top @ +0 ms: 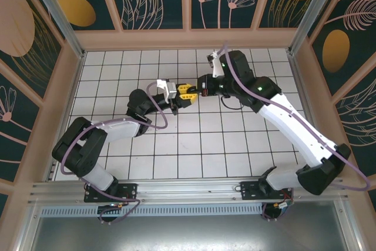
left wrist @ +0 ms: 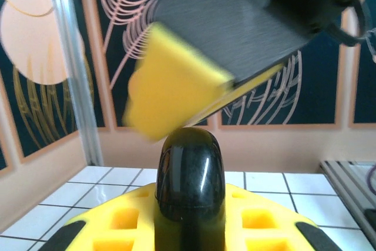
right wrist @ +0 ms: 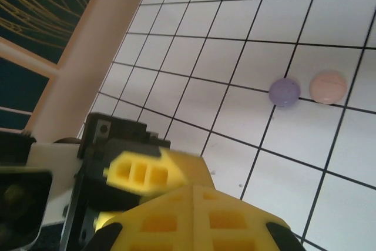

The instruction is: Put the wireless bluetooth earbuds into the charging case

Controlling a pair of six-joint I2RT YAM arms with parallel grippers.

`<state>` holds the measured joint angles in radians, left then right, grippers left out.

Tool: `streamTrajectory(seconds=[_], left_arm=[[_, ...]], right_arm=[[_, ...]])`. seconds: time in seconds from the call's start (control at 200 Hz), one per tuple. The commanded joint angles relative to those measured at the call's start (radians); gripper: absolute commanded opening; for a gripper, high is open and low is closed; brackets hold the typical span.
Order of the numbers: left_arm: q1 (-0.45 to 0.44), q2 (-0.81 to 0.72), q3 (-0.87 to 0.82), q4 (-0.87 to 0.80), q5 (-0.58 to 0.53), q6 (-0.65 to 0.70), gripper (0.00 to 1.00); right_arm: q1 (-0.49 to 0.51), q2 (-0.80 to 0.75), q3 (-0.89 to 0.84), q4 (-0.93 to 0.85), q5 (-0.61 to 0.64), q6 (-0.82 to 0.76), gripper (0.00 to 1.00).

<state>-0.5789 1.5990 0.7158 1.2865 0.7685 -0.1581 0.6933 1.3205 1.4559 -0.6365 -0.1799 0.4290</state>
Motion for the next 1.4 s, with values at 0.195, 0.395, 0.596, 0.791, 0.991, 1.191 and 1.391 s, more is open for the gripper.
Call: streamTrajectory(seconds=[0.195, 0.395, 0.596, 0.791, 0.991, 1.191, 1.391], left_arm=[[0.013, 0.031, -0.059, 0.091, -0.162, -0.183, 0.00], [0.014, 0.079, -0.102, -0.002, -0.257, -0.376, 0.00], [0.013, 0.224, 0.039, -0.397, -0.227, -0.576, 0.00], [0.013, 0.356, 0.066, -0.374, -0.192, -0.719, 0.01], [0.013, 0.441, 0.145, -0.478, -0.204, -0.771, 0.07], [0.014, 0.474, 0.191, -0.563, -0.242, -0.788, 0.21], [0.014, 0.490, 0.223, -0.665, -0.274, -0.797, 0.34]], right_arm=[[-0.109, -0.195, -0.237, 0.138, 0.157, 0.156, 0.18], [-0.112, -0.223, -0.430, 0.193, 0.170, 0.184, 0.26], [-0.112, -0.224, -0.530, 0.237, 0.177, 0.200, 0.29], [-0.113, -0.212, -0.534, 0.245, 0.191, 0.189, 0.31], [-0.113, -0.211, -0.534, 0.253, 0.190, 0.189, 0.32], [-0.113, -0.226, -0.533, 0.247, 0.191, 0.191, 0.35], [-0.113, -0.245, -0.524, 0.237, 0.207, 0.191, 0.43]])
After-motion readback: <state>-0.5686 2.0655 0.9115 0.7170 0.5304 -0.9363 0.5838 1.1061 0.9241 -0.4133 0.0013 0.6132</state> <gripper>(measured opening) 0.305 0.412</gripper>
